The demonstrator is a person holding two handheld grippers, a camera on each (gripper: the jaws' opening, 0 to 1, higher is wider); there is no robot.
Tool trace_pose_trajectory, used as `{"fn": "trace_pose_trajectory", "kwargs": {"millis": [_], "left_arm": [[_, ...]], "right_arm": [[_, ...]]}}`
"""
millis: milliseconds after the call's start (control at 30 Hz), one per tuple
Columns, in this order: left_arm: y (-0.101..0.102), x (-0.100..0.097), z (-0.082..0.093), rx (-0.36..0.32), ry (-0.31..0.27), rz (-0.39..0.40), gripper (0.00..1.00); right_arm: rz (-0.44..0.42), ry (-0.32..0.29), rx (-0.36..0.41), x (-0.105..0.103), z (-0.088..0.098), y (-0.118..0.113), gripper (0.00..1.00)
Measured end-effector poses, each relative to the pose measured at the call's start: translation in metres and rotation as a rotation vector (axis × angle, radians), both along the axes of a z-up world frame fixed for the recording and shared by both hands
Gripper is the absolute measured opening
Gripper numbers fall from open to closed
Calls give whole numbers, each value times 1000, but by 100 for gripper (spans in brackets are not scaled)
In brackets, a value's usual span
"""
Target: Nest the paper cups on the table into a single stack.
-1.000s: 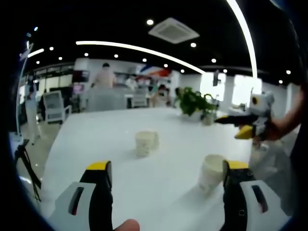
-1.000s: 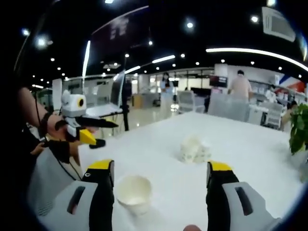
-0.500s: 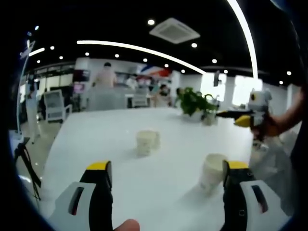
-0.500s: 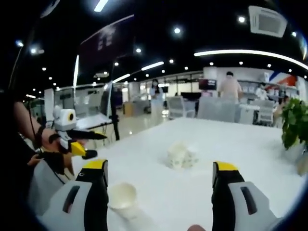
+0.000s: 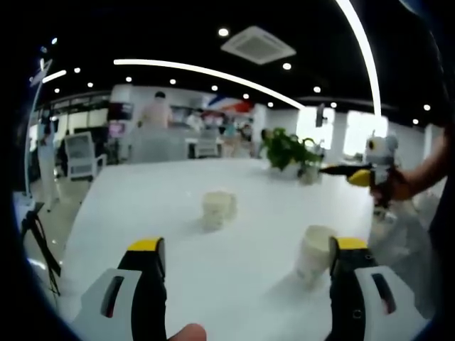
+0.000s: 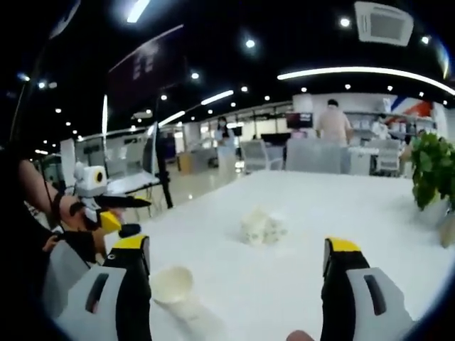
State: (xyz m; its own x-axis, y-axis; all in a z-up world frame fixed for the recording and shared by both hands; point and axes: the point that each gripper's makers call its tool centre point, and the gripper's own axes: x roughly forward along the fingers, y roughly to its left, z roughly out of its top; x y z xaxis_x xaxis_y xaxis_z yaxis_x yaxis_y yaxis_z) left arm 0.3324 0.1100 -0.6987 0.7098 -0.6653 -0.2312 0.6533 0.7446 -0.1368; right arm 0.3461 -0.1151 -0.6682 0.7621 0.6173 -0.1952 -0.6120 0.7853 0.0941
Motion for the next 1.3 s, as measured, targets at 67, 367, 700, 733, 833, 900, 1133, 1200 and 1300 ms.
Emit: {"fn": "trace_pose_trajectory", "kwargs": {"millis": [67, 367, 700, 733, 833, 900, 1133, 1200, 1300], "left_arm": [[1, 1, 0, -1, 0, 2, 94], [2, 6, -1, 4, 5, 1, 94], [-5, 6, 10, 18, 5, -39, 94], [-6, 6, 10, 22, 3, -41, 94], [-7, 9, 14, 28, 0, -31, 94], [-8, 11, 19, 26, -6, -2, 94], [-19, 17, 31, 16, 0, 70, 94], [-25, 19, 34, 34, -11, 82, 93], [-30, 25, 36, 73, -9, 113, 93]], "right_arm": [[-4, -2, 1, 0, 1, -1, 100], [-37, 17, 3, 5, -4, -12, 100], [-43, -1, 6, 7, 1, -14, 100], [-39, -1, 0, 8, 1, -15, 100], [-40, -15, 4, 14, 5, -22, 100], [-38, -17, 21, 20, 6, -25, 100], [28, -23, 20, 31, 0, -24, 100], [48, -23, 20, 33, 0, -25, 100], [87, -42, 36, 39, 5, -25, 100]]}}
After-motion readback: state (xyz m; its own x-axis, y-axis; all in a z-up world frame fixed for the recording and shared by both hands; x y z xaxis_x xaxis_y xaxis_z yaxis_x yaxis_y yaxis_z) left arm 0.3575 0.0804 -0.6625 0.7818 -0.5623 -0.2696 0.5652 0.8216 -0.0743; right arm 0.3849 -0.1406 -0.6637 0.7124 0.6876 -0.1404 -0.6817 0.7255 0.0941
